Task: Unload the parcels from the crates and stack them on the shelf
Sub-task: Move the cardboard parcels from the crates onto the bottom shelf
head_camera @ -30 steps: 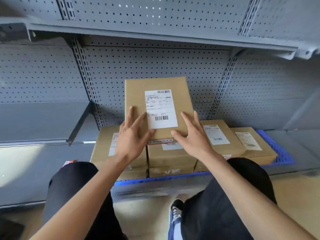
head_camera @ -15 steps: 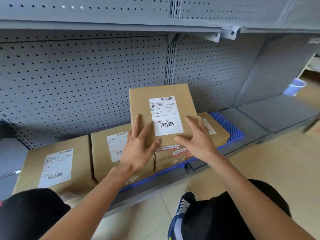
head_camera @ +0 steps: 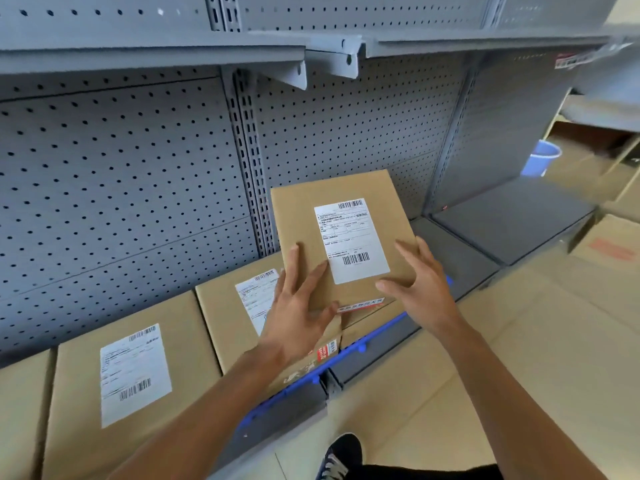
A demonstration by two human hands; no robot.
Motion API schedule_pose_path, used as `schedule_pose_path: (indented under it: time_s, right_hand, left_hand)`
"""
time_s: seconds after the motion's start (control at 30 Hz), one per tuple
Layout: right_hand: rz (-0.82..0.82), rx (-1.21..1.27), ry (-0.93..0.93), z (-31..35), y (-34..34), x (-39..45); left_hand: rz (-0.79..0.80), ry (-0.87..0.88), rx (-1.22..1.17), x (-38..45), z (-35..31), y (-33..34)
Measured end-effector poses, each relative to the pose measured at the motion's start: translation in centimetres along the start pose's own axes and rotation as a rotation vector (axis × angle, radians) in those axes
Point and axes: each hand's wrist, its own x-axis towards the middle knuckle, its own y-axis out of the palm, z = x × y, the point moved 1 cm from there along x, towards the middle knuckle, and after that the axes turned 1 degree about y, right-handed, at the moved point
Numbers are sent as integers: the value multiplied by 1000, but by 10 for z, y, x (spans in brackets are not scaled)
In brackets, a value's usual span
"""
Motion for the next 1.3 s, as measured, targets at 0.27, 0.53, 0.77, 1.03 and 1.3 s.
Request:
schedule_pose_path:
  time_s: [0.27, 0.53, 0.77, 1.03, 1.3]
  right_hand:
    - [45, -24, 13, -47, -12, 58]
    - [62, -26, 44, -88, -12, 94]
    - [97, -41, 66, -113, -7, 112]
    - [129, -14, 99, -121, 24, 116]
    - [153, -30, 144, -129, 34, 120]
  left_hand:
    - [55, 7, 54, 52, -3, 48]
    - [80, 39, 68, 88, 13, 89]
    - [128, -40, 249, 91, 13, 110]
    - [206, -120, 473, 80, 26, 119]
    - [108, -46, 530, 78, 41, 123]
